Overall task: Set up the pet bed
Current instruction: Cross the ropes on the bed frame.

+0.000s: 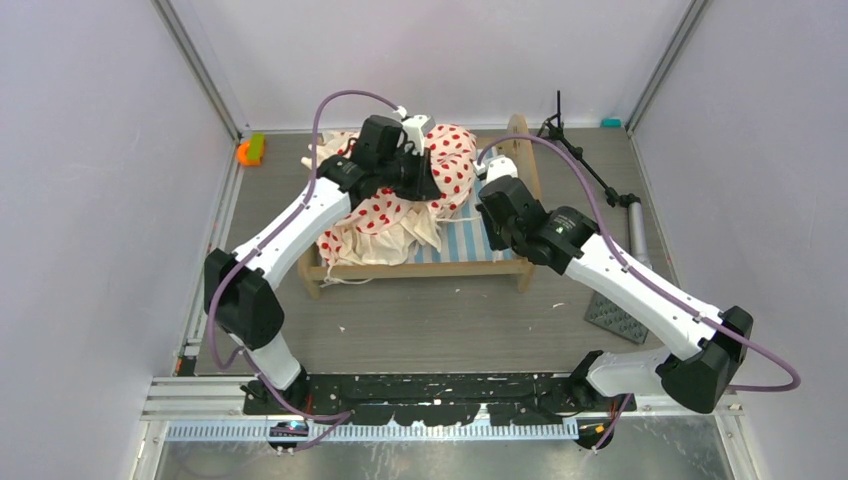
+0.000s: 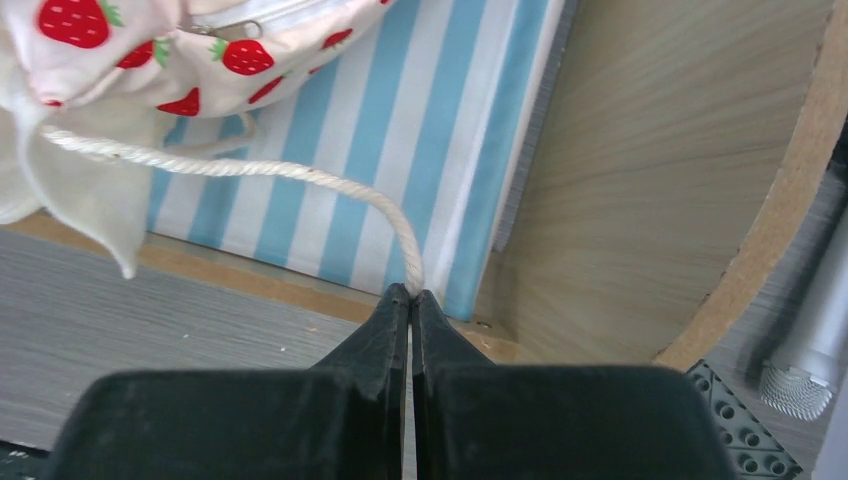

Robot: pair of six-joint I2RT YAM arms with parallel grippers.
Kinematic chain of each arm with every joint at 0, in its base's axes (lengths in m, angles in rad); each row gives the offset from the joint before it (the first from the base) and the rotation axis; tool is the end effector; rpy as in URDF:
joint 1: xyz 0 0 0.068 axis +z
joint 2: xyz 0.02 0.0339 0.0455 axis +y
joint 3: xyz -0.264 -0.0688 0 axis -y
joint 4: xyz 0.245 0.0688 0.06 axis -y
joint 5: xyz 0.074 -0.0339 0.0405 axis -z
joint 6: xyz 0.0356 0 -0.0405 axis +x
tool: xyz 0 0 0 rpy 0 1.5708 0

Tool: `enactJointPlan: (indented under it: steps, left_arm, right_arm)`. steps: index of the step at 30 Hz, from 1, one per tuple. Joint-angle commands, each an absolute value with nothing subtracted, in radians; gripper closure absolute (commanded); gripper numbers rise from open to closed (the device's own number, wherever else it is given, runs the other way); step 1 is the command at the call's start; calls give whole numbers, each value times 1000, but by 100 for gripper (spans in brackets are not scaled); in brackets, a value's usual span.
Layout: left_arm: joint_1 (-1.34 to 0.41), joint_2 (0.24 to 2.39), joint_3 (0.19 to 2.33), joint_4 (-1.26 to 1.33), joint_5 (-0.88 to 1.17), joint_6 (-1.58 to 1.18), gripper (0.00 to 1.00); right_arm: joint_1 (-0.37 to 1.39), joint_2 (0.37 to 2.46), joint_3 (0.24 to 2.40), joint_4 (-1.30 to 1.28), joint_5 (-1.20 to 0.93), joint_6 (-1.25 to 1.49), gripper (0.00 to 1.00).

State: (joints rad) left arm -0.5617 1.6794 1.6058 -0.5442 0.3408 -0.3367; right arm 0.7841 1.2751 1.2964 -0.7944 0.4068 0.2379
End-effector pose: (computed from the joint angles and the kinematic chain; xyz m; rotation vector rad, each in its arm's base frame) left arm 0.3195 -0.2152 0.3555 0.4567 2.2404 -0.8635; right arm 0.1962 0.1758 0.3567 -0.4203 2.2285 0.0592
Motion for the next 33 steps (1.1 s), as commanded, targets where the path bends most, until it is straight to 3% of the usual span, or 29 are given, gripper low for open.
enactJointPlan:
  steps: [1, 33]
  left_arm:
    - [-566, 1685, 1661, -506, 362, -336, 100]
    - [-566, 1680, 1665, -508, 304, -340, 100]
  right_arm:
    - [787, 1282, 1269, -758, 488, 231, 100]
    - [782, 1306, 1213, -646, 553, 233, 100]
